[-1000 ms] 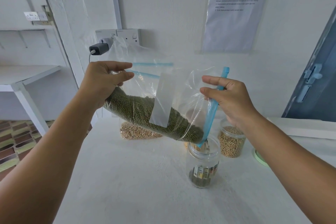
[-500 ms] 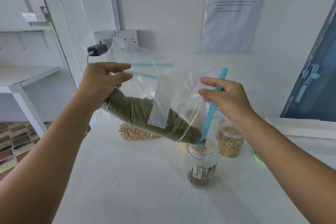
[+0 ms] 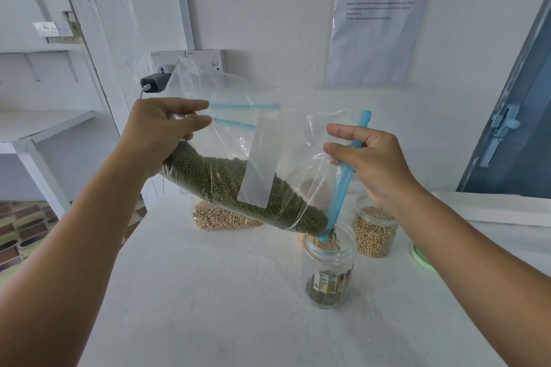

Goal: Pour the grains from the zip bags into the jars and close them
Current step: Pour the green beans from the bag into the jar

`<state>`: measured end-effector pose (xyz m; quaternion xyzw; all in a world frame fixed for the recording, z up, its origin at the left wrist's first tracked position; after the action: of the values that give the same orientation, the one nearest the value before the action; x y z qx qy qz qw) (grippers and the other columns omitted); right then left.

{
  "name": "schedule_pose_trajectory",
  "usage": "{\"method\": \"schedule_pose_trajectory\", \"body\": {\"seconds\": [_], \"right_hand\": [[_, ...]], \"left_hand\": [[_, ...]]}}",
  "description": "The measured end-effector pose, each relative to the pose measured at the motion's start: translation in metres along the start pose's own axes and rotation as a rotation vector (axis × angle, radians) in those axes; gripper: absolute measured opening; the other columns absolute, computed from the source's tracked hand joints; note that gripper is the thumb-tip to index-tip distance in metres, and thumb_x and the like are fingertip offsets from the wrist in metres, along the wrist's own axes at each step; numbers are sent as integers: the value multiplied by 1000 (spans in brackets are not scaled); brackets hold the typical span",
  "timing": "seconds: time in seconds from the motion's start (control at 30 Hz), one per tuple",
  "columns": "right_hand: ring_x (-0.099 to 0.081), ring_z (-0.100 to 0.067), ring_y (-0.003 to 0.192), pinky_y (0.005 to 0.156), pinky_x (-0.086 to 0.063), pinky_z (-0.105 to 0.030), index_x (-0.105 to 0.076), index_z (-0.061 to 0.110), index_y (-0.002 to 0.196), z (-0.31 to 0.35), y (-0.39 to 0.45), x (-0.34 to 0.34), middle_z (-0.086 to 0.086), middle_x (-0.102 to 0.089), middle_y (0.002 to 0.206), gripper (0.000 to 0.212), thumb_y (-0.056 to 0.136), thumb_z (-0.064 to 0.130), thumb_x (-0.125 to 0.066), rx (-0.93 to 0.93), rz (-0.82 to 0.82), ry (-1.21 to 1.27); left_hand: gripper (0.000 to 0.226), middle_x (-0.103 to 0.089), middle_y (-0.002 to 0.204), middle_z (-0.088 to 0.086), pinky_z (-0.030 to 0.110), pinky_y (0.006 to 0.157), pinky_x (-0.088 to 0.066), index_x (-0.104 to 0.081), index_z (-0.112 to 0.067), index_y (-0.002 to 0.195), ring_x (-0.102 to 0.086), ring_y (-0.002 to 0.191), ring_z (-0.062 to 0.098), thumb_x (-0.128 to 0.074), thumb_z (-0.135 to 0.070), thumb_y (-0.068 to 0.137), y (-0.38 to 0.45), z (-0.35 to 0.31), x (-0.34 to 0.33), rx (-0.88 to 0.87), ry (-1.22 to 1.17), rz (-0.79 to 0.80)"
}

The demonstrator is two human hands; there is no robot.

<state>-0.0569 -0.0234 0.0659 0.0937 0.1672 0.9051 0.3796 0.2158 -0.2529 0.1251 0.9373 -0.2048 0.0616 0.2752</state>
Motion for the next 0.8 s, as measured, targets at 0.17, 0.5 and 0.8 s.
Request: {"method": "schedule_pose_trajectory", "body": {"seconds": [0.17, 0.5, 0.8], "right_hand": [[-75, -13, 77, 87, -61, -26, -79, 25, 119, 1, -1, -1, 9, -75, 118, 37, 84, 14, -86, 2, 9, -10], [-74, -11, 74, 88, -61, -28, -79, 23, 117, 2, 3, 1, 8, -76, 116, 36, 83, 12, -86, 9, -3, 10], [-77, -18, 83, 94, -62, -38, -80, 23, 117, -5, 5, -3, 13, -77, 114, 37, 83, 12, -87, -6, 2, 8]], "left_hand": [[25, -69, 82, -1, 28, 71, -52, -81, -31, 100, -54, 57, 9, -88, -18, 81, 0, -2, 2, 5, 3, -1], [25, -68, 73, -6, 20, 64, -51, -82, -30, 100, -53, 59, 12, -88, -17, 80, 6, -5, 5, 6, -19, 11], [26, -71, 81, -2, 19, 63, -52, -82, -27, 102, -53, 61, 13, -88, -16, 79, 7, 2, 6, 28, -19, 17]]}}
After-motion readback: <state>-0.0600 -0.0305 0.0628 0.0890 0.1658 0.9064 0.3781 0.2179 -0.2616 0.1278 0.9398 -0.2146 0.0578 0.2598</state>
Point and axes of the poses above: each hand's wrist, its own y-axis towards the middle knuckle, its own x-axis out of the back of the hand, z = x × y, the point moved 9 cm from there along y, towards the middle knuckle
